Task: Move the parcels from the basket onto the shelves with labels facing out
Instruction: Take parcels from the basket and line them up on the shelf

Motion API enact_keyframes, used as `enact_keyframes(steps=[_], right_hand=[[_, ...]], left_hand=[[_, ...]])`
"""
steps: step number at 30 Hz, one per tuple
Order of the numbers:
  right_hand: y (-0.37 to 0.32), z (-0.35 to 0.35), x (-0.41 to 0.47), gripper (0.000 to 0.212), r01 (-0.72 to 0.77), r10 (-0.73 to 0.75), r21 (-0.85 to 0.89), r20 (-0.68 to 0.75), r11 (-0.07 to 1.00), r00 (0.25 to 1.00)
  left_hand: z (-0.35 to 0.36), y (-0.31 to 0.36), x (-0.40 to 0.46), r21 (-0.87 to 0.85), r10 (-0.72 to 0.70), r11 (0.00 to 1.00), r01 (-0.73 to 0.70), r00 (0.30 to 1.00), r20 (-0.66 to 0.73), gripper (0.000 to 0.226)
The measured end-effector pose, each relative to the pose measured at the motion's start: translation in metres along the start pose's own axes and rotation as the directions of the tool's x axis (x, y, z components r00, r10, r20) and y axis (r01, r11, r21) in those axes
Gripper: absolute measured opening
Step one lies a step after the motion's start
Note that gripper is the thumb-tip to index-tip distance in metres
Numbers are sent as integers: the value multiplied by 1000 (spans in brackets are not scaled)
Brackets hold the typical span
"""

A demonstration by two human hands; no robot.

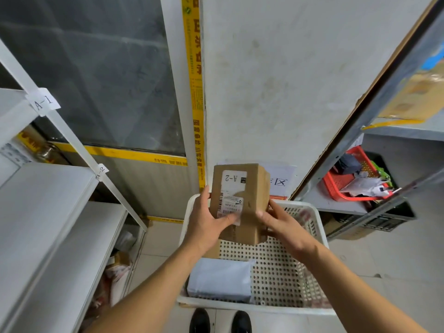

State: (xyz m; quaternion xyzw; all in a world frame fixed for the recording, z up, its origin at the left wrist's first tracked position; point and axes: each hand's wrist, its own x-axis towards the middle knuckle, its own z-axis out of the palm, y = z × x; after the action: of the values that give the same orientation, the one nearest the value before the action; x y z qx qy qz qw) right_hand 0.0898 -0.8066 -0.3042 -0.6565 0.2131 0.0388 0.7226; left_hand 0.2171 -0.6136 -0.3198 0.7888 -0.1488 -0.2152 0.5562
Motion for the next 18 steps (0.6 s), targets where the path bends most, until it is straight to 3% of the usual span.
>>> enact_keyframes(steps=[2,7,10,12,14,16,18], right_hand=[[0,1,3,73,-26,26,25,-1,999,1000],[1,-17,7,62,-15,7,127,63,992,998],[-24,-31,11,57,14,-14,-3,153,1000,988],[-48,-38,19,66,-5,48,-212,196,977,979],[-71,-40,30,81,-17,153,-456,264,890,952],[-89,-35,41,87,9,248,-639,311,769,917],[-108,-25,49,84,24,309,-684,359,729,881]], left_hand=[[4,-1,-2,88,44,995,-42,999,-25,109],[-14,22,0,139,119,984,-111,992,-51,101],[-39,49,15,244,181,956,-166,983,-40,106],[-55,71,27,368,223,898,-243,970,96,108],[-62,91,40,473,182,825,-310,937,297,111],[-59,97,53,480,2,835,-268,874,485,114],[-56,90,61,457,-189,878,-142,773,605,114]])
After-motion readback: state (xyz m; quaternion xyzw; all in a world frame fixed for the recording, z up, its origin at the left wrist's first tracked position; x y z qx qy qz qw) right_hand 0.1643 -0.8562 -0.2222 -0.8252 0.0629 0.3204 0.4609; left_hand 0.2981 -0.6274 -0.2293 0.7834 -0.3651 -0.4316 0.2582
